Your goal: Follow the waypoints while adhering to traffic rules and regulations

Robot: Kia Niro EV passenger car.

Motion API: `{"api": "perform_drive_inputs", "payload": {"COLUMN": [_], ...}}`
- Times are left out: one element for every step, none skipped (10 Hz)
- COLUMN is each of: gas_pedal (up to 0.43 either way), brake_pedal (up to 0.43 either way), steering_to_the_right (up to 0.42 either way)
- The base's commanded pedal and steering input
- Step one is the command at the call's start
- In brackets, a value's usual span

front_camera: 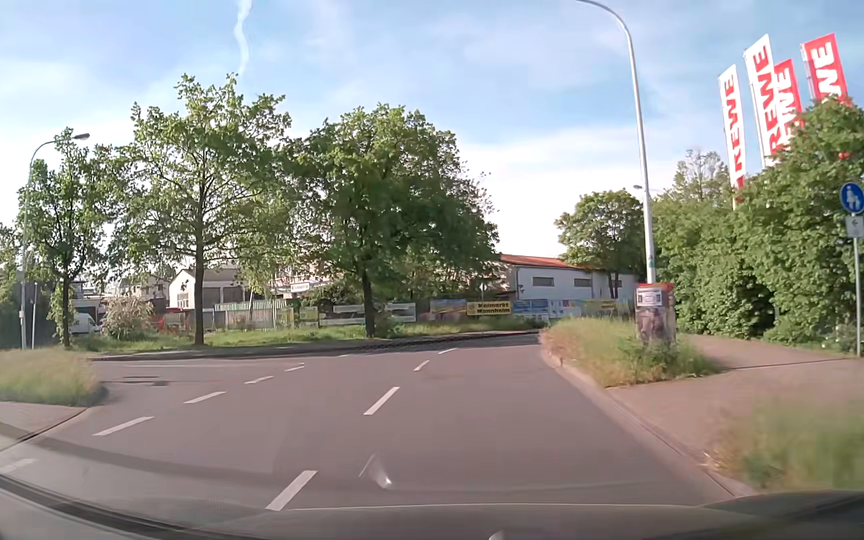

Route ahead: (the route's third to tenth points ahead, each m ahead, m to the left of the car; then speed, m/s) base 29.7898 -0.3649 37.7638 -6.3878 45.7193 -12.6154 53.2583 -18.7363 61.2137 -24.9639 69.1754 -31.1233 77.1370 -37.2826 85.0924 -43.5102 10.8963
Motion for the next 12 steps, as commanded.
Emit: {"api": "perform_drive_inputs", "payload": {"gas_pedal": [0.000, 0.000, 0.000, 0.000, 0.000, 0.000, 0.000, 0.000, 0.000, 0.000, 0.000, 0.000], "brake_pedal": [0.012, 0.024, 0.043, 0.061, 0.073, 0.104, 0.122, 0.134, 0.146, 0.165, 0.177, 0.183], "steering_to_the_right": [-0.002, -0.002, -0.003, -0.002, -0.002, -0.002, 0.000, 0.006, 0.015, 0.028, 0.047, 0.062]}}
